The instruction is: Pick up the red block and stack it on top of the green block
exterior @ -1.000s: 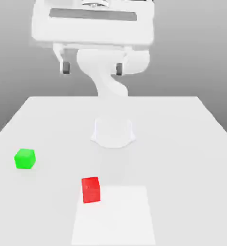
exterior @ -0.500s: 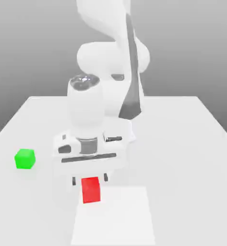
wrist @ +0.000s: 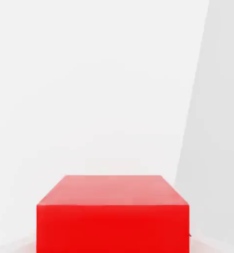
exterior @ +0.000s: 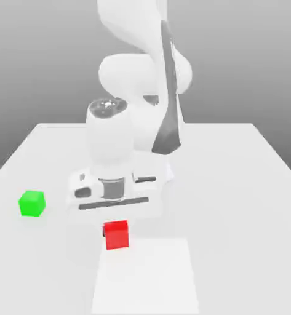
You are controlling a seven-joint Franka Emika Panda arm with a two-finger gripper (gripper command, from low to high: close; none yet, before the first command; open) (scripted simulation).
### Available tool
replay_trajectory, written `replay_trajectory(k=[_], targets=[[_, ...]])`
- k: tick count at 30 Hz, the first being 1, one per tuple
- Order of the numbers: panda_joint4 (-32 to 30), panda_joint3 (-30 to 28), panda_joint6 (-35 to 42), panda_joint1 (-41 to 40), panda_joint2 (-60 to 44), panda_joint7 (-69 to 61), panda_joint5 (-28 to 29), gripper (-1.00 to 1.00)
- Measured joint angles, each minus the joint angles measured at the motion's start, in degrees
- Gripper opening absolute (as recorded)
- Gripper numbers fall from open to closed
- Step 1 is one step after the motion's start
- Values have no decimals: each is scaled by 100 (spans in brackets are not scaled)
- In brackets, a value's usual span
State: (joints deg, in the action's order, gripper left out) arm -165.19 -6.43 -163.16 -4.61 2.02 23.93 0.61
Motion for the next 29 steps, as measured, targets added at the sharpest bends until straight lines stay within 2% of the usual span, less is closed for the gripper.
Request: replay_trajectory(k=[6,18,21,25,26,29], targets=[[1,-496,425,-969,441,1223,340,-100],[79,-1593,989,-3397,969,4003,927,-100],[101,-1738,610,-3418,563,3983,664,-100],[126,-1628,-138,-3287,-262,3378,-236,-100],[134,-1510,-303,-3344,-452,3185,-511,100],[134,-1510,-303,-3344,-452,3185,-511,100]])
